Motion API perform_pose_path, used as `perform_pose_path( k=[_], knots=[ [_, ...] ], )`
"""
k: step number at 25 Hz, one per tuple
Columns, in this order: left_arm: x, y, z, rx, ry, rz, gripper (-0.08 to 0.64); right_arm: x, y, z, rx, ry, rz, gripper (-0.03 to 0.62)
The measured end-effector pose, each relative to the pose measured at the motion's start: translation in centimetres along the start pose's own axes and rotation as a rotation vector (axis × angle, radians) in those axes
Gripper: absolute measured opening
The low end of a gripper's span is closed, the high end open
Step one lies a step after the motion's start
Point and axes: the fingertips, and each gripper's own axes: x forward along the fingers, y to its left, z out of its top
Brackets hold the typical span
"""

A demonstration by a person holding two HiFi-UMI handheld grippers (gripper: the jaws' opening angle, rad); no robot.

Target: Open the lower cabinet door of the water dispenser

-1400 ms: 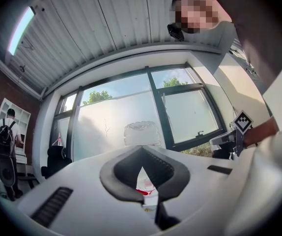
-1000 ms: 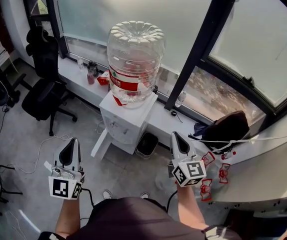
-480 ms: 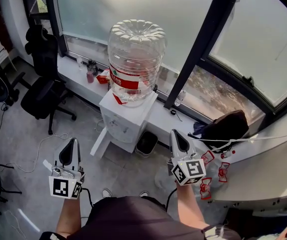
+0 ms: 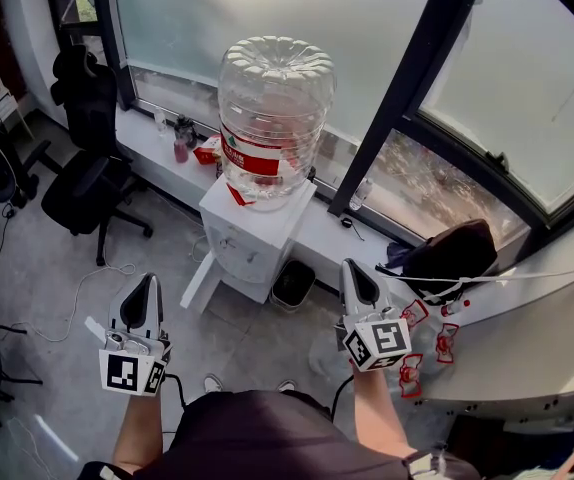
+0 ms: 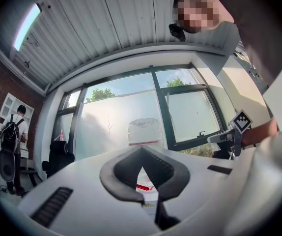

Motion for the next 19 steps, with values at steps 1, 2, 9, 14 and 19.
perform_pose_path(
  k=[1, 2, 9, 14, 19],
  knots=[
    [-0.02, 0.01, -0.01, -0.002, 0.000, 0.000, 0.006, -0.07, 0.05, -0.01, 0.000, 0.000, 0.000, 0.005],
    [-0.06, 0.02, -0.02, -0.005, -0.001, -0.001, 0.006, -0.13, 0.11, -0.03, 0.000, 0.000, 0.000, 0.005],
    [-0.06, -0.09, -0.09, -0.006, 0.003, -0.010, 0.006, -0.21, 0.45, -0.14, -0.006, 0.004, -0.001, 0.005],
    [0.06, -0.01, -0.01, -0.005, 0.004, -0.012, 0.006, -0.12, 0.55, -0.15, -0.007, 0.007, 0.000, 0.005],
    [-0.07, -0.06, 0.07, -0.006, 0.004, -0.012, 0.006, -0.12, 0.75, -0.25, -0.006, 0.015, 0.010, 0.005]
  ],
)
